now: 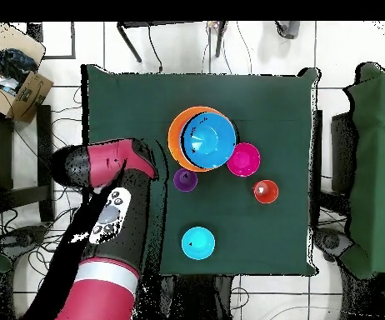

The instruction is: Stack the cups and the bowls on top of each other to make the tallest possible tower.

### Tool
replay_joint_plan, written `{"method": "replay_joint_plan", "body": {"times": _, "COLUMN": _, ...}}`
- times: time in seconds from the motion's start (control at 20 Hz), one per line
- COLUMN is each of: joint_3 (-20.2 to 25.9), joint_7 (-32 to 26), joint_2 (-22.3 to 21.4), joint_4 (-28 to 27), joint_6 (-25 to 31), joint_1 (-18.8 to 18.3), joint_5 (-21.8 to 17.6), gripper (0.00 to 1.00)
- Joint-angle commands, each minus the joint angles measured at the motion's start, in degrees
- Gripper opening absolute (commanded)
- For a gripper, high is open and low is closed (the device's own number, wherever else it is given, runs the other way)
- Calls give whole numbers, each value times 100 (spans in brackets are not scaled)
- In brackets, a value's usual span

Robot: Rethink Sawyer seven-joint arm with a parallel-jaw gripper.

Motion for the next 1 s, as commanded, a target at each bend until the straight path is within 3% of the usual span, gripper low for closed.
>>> {"method": "replay_joint_plan", "body": {"times": 0.05, "joint_3": -21, "joint_7": 740, "joint_2": -150, "joint_4": 274, "joint_6": -489, "joint_1": 11, "joint_5": -188, "gripper": 100}}
{"method": "replay_joint_plan", "body": {"times": 0.35, "joint_3": 88, "joint_7": 752, "joint_2": 286, "joint_4": 97, "joint_6": -691, "joint_1": -67, "joint_5": -74, "gripper": 100}}
{"method": "replay_joint_plan", "body": {"times": 0.65, "joint_3": 310, "joint_7": 1127, "joint_2": 552, "joint_4": 168, "joint_6": -980, "joint_1": 260, "joint_5": 251, "gripper": 100}}
{"method": "replay_joint_plan", "body": {"times": 0.85, "joint_3": 959, "joint_7": 614, "joint_2": 392, "joint_4": 571, "joint_6": -1012, "joint_1": -55, "joint_5": 682, "gripper": 100}}
{"method": "replay_joint_plan", "body": {"times": 1.0, "joint_3": 1187, "joint_7": 388, "joint_2": 325, "joint_4": 763, "joint_6": -1082, "joint_1": -183, "joint_5": 825, "gripper": 100}}
